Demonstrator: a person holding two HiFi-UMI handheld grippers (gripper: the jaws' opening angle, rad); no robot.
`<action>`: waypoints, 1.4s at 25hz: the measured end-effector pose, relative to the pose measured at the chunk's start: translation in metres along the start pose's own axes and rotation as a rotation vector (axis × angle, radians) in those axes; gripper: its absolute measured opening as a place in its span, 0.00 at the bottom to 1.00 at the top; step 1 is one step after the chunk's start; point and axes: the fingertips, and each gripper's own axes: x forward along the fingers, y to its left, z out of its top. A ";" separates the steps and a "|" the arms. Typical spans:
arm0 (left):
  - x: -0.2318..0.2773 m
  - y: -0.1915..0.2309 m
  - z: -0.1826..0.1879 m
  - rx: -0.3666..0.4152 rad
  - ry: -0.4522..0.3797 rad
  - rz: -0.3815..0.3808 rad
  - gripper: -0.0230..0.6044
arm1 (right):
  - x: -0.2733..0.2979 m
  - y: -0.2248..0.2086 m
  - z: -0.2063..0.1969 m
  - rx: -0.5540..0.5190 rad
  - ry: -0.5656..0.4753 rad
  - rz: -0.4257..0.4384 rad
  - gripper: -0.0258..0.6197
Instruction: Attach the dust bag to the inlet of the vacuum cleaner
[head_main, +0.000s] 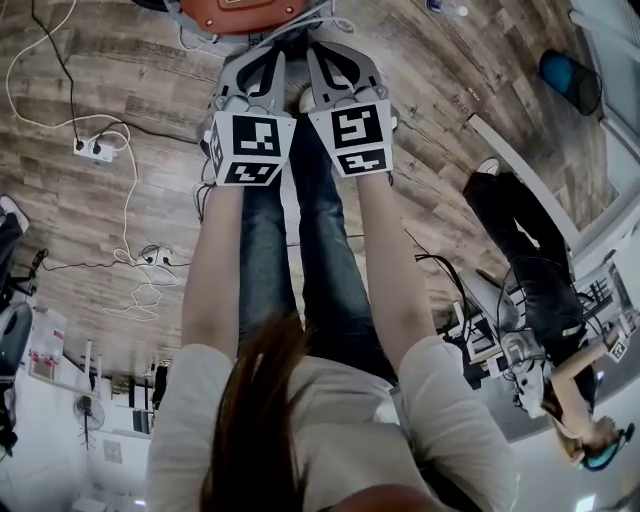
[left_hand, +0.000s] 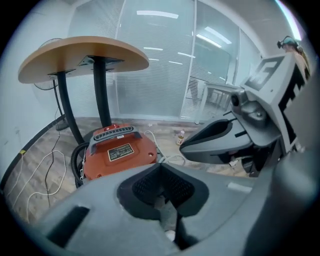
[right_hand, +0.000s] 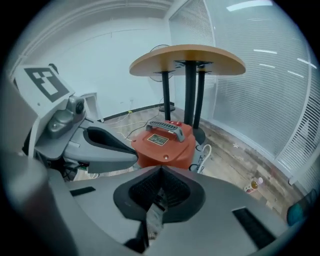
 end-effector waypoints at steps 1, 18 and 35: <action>-0.003 0.001 0.006 -0.016 -0.018 0.006 0.06 | -0.003 -0.002 0.006 0.032 -0.022 -0.009 0.05; -0.073 0.028 0.123 -0.148 -0.323 0.091 0.06 | -0.075 -0.019 0.101 0.288 -0.300 -0.075 0.04; -0.177 0.030 0.247 -0.141 -0.503 0.153 0.06 | -0.182 -0.021 0.210 0.299 -0.477 -0.087 0.04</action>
